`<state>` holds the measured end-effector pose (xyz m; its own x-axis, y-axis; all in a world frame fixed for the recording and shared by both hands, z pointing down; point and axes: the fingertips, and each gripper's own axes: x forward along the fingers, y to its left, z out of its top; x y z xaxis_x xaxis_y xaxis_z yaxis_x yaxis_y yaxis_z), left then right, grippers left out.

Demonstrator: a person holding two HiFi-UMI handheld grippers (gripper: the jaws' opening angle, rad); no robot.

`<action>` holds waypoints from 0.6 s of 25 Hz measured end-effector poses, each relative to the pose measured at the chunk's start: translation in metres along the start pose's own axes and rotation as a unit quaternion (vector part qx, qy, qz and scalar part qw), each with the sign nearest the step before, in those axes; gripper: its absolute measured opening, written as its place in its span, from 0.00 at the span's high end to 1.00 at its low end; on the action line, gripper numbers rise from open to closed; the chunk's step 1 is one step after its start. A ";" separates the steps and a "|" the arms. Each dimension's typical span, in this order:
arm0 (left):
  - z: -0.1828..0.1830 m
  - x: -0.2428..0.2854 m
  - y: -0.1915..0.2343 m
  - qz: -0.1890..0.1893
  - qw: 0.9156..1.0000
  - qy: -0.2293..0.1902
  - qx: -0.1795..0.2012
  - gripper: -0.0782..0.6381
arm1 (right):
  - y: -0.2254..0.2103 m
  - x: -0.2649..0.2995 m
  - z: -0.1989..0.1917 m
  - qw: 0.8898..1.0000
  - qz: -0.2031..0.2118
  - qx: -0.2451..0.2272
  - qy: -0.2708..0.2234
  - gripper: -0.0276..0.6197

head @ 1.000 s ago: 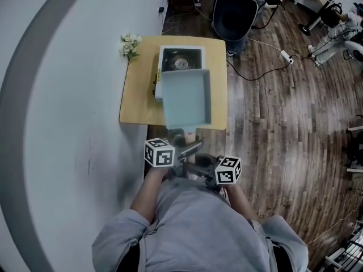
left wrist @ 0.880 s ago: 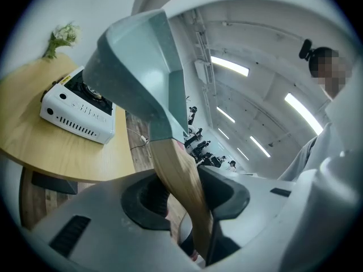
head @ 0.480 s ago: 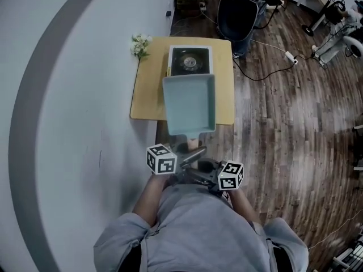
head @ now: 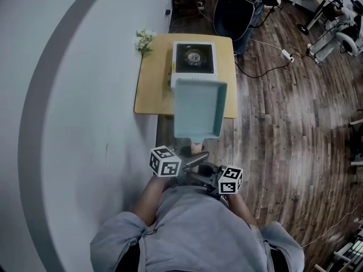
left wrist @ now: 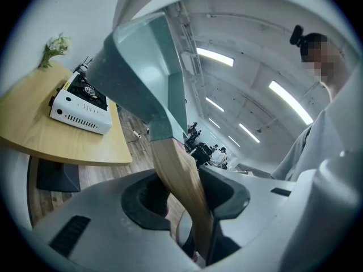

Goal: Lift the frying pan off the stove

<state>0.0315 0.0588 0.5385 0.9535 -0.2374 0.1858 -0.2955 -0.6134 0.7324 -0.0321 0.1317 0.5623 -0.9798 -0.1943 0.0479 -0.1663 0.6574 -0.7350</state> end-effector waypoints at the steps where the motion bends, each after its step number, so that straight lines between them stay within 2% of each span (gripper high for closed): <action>1: 0.000 -0.002 -0.001 -0.001 1.000 -0.002 0.000 0.69 | 0.002 0.001 -0.001 1.000 0.000 0.000 -0.002 0.76; 15: -0.007 -0.012 -0.014 -0.010 1.000 -0.016 -0.002 0.69 | 0.015 0.000 -0.009 1.000 -0.003 -0.011 0.000 0.76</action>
<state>0.0250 0.0750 0.5309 0.9569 -0.2486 0.1499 -0.2756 -0.6153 0.7386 -0.0351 0.1481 0.5574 -0.9786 -0.1988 0.0530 -0.1754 0.6721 -0.7194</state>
